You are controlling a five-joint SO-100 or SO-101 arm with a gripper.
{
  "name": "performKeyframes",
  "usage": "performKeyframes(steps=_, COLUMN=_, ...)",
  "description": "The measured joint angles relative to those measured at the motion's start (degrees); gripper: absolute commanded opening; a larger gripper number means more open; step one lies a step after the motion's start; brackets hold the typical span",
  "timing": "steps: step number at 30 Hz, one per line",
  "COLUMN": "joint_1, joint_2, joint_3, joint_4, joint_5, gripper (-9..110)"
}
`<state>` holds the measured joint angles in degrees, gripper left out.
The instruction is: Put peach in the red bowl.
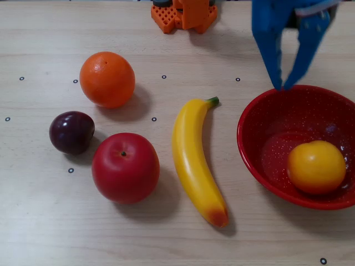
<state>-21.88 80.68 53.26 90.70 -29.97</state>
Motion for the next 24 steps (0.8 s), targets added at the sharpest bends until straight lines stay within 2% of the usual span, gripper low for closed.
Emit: performKeyframes(steps=24, joint_1=17.49, joint_2=54.76, joint_3=52.21, joint_4=-9.14, joint_5=0.0, gripper=0)
